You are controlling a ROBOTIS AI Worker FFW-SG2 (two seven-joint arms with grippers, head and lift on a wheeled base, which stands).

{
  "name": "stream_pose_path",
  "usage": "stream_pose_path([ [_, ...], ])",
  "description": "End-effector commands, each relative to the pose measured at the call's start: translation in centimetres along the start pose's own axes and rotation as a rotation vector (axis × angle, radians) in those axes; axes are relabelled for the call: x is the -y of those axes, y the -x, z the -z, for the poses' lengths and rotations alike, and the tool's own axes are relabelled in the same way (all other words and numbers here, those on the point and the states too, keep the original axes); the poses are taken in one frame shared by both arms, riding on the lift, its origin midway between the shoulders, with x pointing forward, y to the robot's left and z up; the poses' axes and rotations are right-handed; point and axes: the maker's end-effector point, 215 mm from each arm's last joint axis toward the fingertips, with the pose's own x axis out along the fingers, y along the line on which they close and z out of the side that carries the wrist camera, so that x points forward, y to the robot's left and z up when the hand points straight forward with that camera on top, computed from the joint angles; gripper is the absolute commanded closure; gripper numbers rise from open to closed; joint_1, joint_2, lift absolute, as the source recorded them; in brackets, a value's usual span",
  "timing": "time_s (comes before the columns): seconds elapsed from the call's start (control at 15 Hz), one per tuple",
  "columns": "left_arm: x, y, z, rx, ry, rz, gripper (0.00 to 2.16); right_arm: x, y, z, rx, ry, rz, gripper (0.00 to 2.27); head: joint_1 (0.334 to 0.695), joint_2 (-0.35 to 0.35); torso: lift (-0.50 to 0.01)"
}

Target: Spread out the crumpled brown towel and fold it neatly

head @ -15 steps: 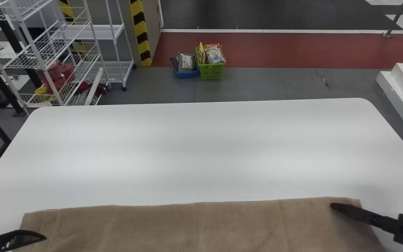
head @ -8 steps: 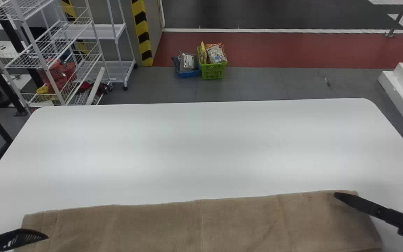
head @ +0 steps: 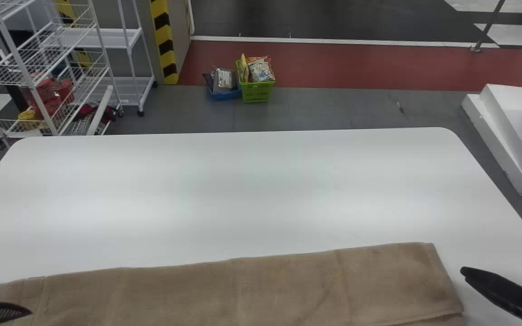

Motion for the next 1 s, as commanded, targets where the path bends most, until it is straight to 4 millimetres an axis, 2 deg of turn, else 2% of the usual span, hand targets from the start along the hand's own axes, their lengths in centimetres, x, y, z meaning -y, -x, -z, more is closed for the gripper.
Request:
stream_pose_path([
  [0.0,0.1,-0.2,-0.1,0.003,-0.002,0.003,0.07,1.1,1.0,0.3,0.011,0.008,0.024,0.13,0.695,-0.057,-0.128],
  [0.33,0.1,-0.3,-0.3,0.005,-0.007,0.006,0.07,1.7,0.8,0.6,0.000,0.019,0.042,0.22,0.695,-0.093,-0.128],
  [0.93,0.2,-0.2,-0.1,0.003,-0.002,0.006,0.07,1.2,-1.3,1.3,-0.056,0.033,0.049,0.29,0.695,-0.062,-0.128],
])
